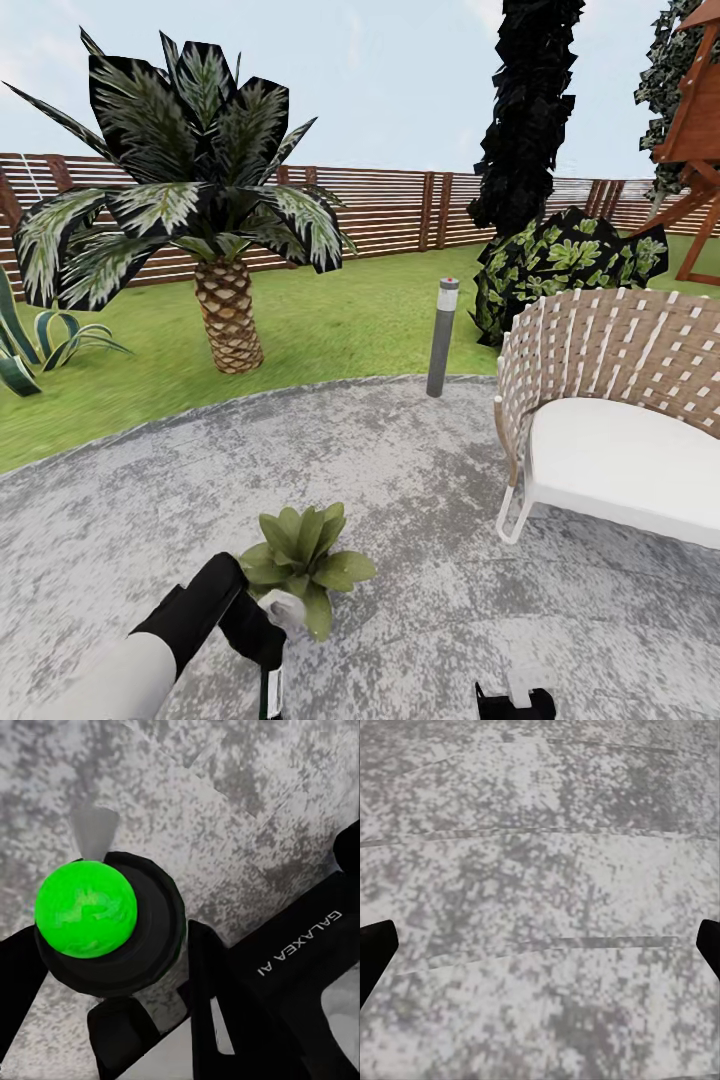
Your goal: Pick up the pesticide atomizer in the garden and spray insectifuge to fully cover both potted plants in the garden.
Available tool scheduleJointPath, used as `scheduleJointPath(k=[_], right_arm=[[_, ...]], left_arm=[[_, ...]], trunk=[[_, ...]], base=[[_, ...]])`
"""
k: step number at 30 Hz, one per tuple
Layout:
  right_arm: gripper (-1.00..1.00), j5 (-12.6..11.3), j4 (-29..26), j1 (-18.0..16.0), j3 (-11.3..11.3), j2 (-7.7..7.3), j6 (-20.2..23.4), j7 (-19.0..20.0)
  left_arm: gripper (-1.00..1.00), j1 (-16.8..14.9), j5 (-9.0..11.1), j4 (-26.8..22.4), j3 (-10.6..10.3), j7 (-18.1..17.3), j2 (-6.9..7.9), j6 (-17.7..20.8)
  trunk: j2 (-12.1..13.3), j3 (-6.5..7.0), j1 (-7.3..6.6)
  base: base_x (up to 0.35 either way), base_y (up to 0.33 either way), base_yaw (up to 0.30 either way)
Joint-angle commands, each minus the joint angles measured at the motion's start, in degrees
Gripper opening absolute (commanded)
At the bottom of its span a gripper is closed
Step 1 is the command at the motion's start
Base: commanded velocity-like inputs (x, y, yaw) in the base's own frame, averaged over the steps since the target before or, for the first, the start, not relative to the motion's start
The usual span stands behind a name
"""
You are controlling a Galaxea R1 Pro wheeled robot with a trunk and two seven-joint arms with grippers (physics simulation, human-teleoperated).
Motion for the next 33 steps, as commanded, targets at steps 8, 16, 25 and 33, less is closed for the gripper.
scheduleJointPath(k=[8, 16, 25, 33], right_arm=[[1.0, 0.7, 0.1, 0.0, -0.5, 0.02, -0.2, -0.2], [1.0, 0.7, 0.1, 0.0, -0.5, -0.06, -0.2, -0.2], [1.0, 0.7, 0.1, 0.0, -0.5, -0.01, -0.2, -0.2], [1.0, 0.7, 0.1, 0.0, -0.5, -0.06, -0.2, -0.2]], left_arm=[[-1.0, 1.8, -0.9, 1.6, 0.8, 2.1, -0.46, -3.2], [-1.0, -0.2, -0.9, 1.5, 0.7, 2.1, -2.69, -2.2], [-1.0, 2.2, -1.0, 3.0, 0.8, 2.2, 1.0, -2.8], [-1.0, 2.6, -1.0, 4.2, 0.6, 3.1, 0.59, -2.9]], trunk=[[0.0, -0.05, -0.01], [0.0, -0.05, -0.01], [0.0, -0.05, -0.01], [0.0, -0.05, -0.01]], base=[[0.0, 0.0, 0.0], [0.0, 0.0, 0.0], [0.0, 0.0, 0.0], [0.0, 0.0, 0.0]])
